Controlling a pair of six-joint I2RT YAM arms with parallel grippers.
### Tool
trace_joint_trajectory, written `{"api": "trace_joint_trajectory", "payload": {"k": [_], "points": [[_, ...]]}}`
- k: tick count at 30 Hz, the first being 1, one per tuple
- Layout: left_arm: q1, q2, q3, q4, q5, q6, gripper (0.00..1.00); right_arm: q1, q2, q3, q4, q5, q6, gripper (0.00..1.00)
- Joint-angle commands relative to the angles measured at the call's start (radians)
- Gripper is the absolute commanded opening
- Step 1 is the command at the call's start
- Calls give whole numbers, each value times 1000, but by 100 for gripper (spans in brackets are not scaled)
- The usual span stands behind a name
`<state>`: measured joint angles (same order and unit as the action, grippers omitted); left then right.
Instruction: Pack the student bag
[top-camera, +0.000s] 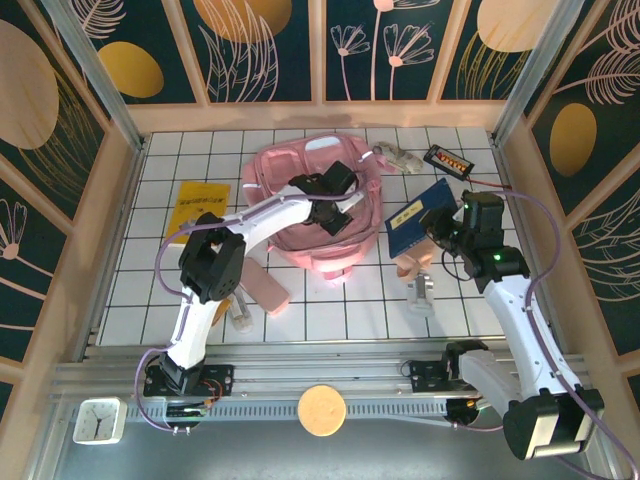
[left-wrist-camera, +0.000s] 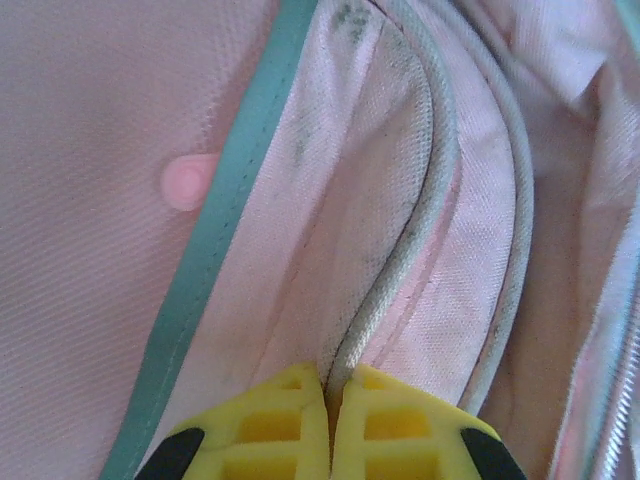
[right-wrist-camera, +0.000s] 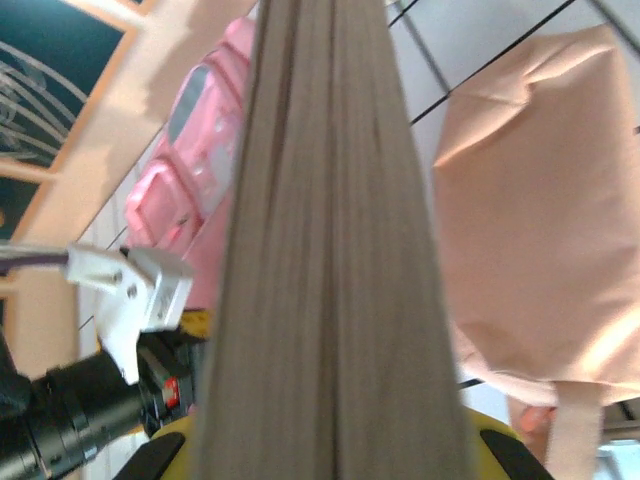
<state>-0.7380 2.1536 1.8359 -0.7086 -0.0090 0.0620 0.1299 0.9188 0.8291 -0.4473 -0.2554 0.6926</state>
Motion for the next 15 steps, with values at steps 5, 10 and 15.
{"api": "trace_joint_trajectory", "payload": {"k": [5, 10, 15], "points": [[28, -115, 273, -78, 110, -150, 0, 24, -5, -47, 170, -188, 114, 0], [61, -144, 290, -78, 141, -199, 0, 64, -6, -95, 215, -154, 221, 0], [68, -174, 305, -66, 190, -215, 0, 114, 50, -145, 362, -156, 295, 0]]}}
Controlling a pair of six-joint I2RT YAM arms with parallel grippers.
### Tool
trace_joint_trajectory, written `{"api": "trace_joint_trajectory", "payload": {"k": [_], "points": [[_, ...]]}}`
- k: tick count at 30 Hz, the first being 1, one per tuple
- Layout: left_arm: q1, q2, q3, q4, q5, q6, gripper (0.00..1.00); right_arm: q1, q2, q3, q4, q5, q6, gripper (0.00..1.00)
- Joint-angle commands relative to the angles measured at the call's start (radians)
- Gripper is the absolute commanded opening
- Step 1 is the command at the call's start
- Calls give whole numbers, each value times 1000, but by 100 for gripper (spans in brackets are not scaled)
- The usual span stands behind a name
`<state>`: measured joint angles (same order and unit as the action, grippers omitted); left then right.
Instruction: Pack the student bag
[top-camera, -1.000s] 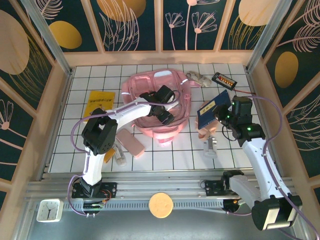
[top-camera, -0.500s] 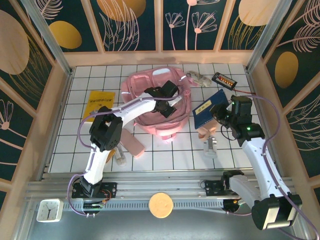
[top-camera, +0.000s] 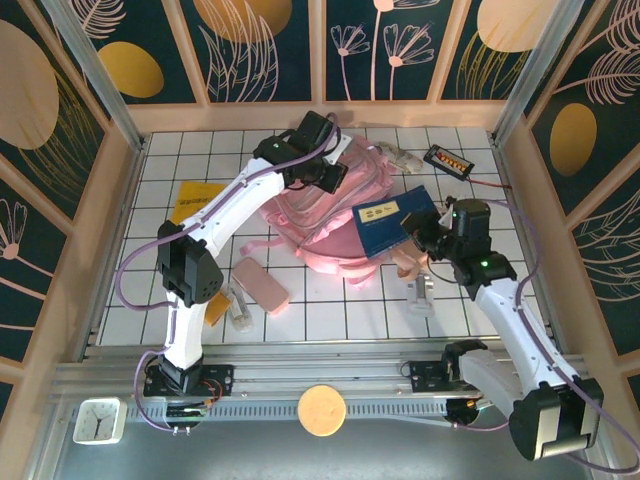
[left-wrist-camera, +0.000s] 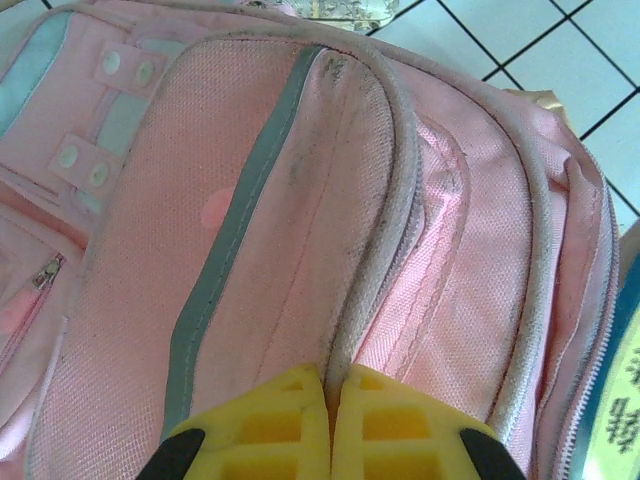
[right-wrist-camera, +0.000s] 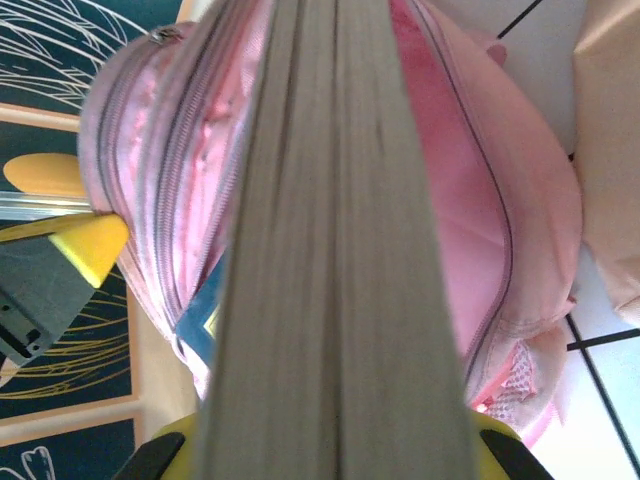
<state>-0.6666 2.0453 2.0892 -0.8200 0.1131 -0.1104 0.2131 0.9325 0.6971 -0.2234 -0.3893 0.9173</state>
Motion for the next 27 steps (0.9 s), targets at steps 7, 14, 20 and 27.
{"api": "trace_joint_trajectory", "payload": {"k": [7, 14, 20, 27], "points": [[28, -83, 80, 38, 50, -88, 0, 116, 110, 14, 24, 110, 53, 0], [53, -32, 228, -12, 79, -127, 0, 77, 12, -50, -79, 162, 59, 0], [35, -26, 191, 11, 185, -129, 0, 156, 189, 9, 383, 44, 52, 0], [18, -48, 84, 137, 243, -184, 0, 173, 555, 116, 769, -32, 102, 0]]}}
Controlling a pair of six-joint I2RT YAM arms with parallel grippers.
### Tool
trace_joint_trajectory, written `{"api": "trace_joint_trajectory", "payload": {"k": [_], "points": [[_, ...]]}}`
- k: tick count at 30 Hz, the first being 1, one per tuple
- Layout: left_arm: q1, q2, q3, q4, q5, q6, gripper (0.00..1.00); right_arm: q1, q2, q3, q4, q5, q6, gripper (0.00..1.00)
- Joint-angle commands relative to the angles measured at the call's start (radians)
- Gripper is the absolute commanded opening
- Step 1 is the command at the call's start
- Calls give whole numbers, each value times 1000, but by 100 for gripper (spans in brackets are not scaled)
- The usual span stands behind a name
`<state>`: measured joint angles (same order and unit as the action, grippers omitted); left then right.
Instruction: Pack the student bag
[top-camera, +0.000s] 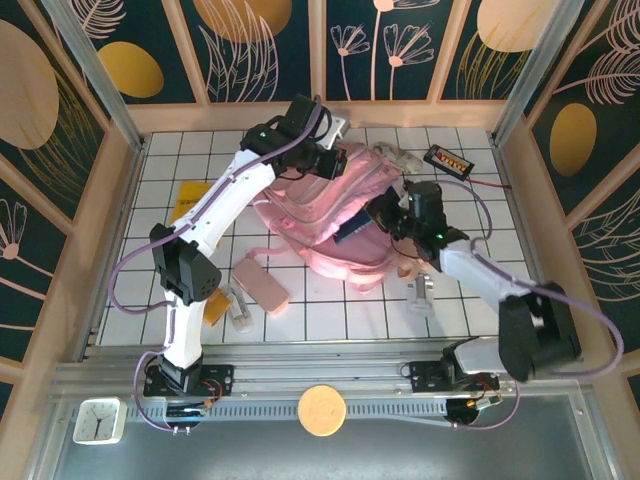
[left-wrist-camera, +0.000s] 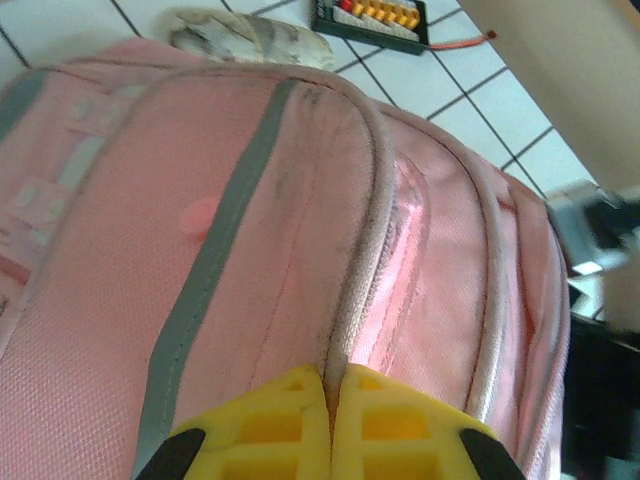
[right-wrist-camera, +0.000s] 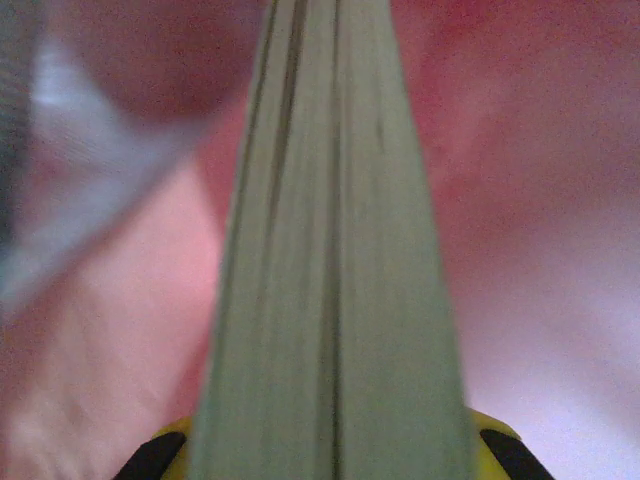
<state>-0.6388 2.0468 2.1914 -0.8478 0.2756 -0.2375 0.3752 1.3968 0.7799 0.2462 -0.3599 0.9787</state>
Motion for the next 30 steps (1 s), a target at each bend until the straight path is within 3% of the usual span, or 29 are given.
{"api": "trace_joint_trajectory", "payload": {"k": [1, 4, 5, 6, 7, 9, 11, 15, 18, 25, 27, 28, 29, 30], "points": [[-11, -46, -25, 189, 94, -74, 0, 17, 137, 34, 373, -71, 67, 0], [-12, -32, -21, 223, 95, -95, 0, 31, 270, 79, 466, -113, 117, 0], [-12, -27, -21, 226, 85, -94, 0, 34, 301, 101, 458, -126, 120, 8], [-11, -21, -21, 228, 71, -90, 0, 39, 325, 128, 406, -128, 110, 28], [-11, -12, -19, 226, 56, -87, 0, 40, 327, 144, 345, -120, 97, 39], [-11, 10, -12, 225, 33, -87, 0, 37, 291, 163, 205, -83, 38, 57], [-9, 38, 16, 211, 2, -96, 0, 25, 227, 188, 8, -17, -25, 69], [-8, 113, 119, 158, -55, -118, 0, -10, 85, 209, -328, 85, -126, 71], [-7, 178, 219, 99, -92, -129, 0, -20, -31, 195, -486, 183, -171, 73], [-15, 321, 421, 37, -22, -182, 0, -91, -302, 162, -739, 326, -193, 75], [-22, 396, 581, -89, -19, -178, 58, -92, -364, 193, -793, 372, -212, 75], [-24, 442, 696, -163, -32, -171, 80, -93, -375, 214, -817, 372, -219, 74], [-22, 479, 803, -237, -34, -163, 98, -89, -382, 236, -829, 372, -228, 75], [-22, 431, 737, -266, -54, -145, 99, -86, -381, 257, -832, 365, -236, 75]]}}
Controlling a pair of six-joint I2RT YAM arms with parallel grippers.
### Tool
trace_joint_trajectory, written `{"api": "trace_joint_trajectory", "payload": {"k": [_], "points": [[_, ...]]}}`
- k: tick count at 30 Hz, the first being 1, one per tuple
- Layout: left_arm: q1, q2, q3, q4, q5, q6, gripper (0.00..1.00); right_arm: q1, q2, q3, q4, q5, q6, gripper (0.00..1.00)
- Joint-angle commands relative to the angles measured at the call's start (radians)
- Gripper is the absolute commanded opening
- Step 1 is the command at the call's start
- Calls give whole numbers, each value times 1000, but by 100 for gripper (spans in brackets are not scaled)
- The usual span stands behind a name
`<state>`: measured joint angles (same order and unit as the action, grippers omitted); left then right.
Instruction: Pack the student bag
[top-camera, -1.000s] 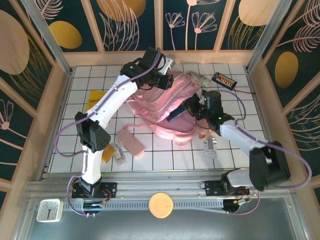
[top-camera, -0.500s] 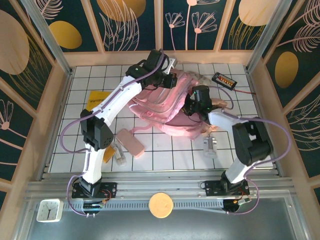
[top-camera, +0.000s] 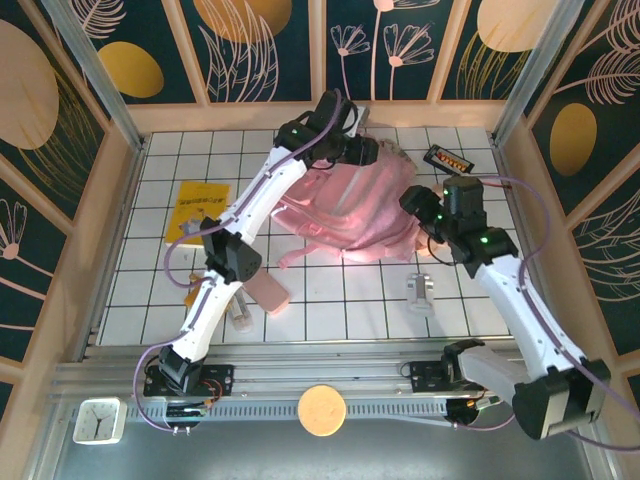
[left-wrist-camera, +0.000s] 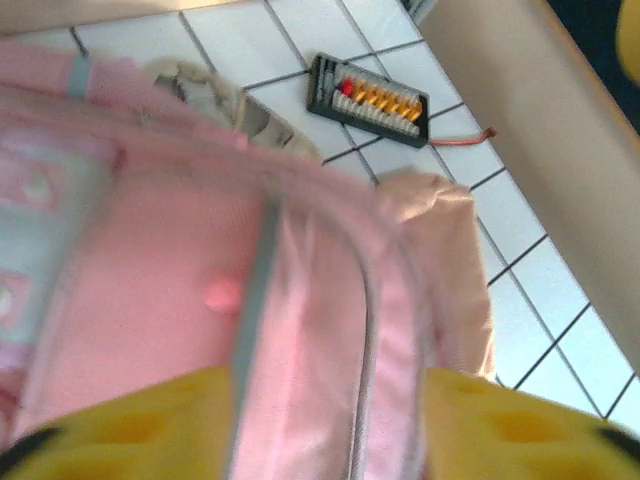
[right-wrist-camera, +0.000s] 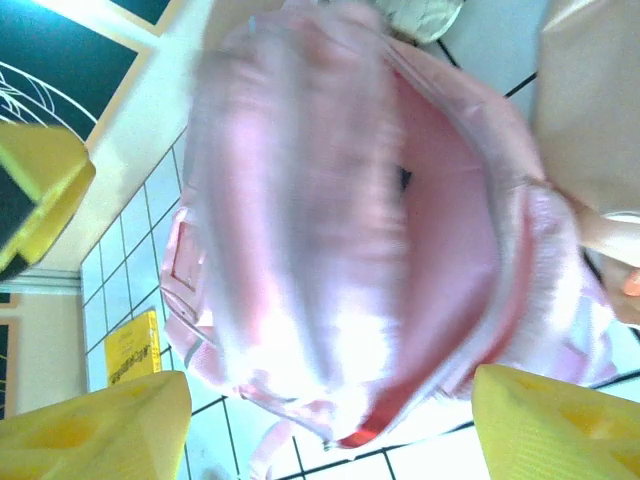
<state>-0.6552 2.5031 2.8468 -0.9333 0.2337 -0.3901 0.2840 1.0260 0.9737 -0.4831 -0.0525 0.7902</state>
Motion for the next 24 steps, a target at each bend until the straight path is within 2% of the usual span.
{"api": "trace_joint_trajectory", "payload": {"k": [1, 2, 4, 8, 12, 15, 17, 19, 20, 21, 24], "points": [[-9, -39, 86, -229, -55, 28, 99, 14, -5, 75, -93, 42, -46, 75], [-8, -28, 154, -306, -95, 42, 99, 28, 5, 79, -55, 2, -54, 74], [1, -77, 150, -388, -176, 47, 99, 63, 44, 76, 44, -89, -51, 74], [48, -169, 119, -452, -369, 19, 99, 157, 220, 90, 247, -265, -27, 74], [121, -255, -85, -450, -560, 20, 99, 238, 415, 185, 339, -341, -32, 74], [161, -317, -253, -447, -761, 18, 99, 279, 552, 306, 340, -378, -47, 74], [192, -392, -406, -421, -859, 21, 99, 304, 638, 390, 338, -408, -52, 74], [221, -519, -648, -325, -945, 49, 99, 324, 731, 484, 312, -455, -62, 74], [253, -594, -820, -252, -951, 59, 99, 335, 780, 538, 280, -461, -70, 74], [296, -658, -922, -197, -894, 53, 99, 347, 817, 577, 261, -464, -77, 74], [490, -861, -1310, 44, -587, 38, 99, 373, 933, 688, 241, -497, -74, 74]]}}
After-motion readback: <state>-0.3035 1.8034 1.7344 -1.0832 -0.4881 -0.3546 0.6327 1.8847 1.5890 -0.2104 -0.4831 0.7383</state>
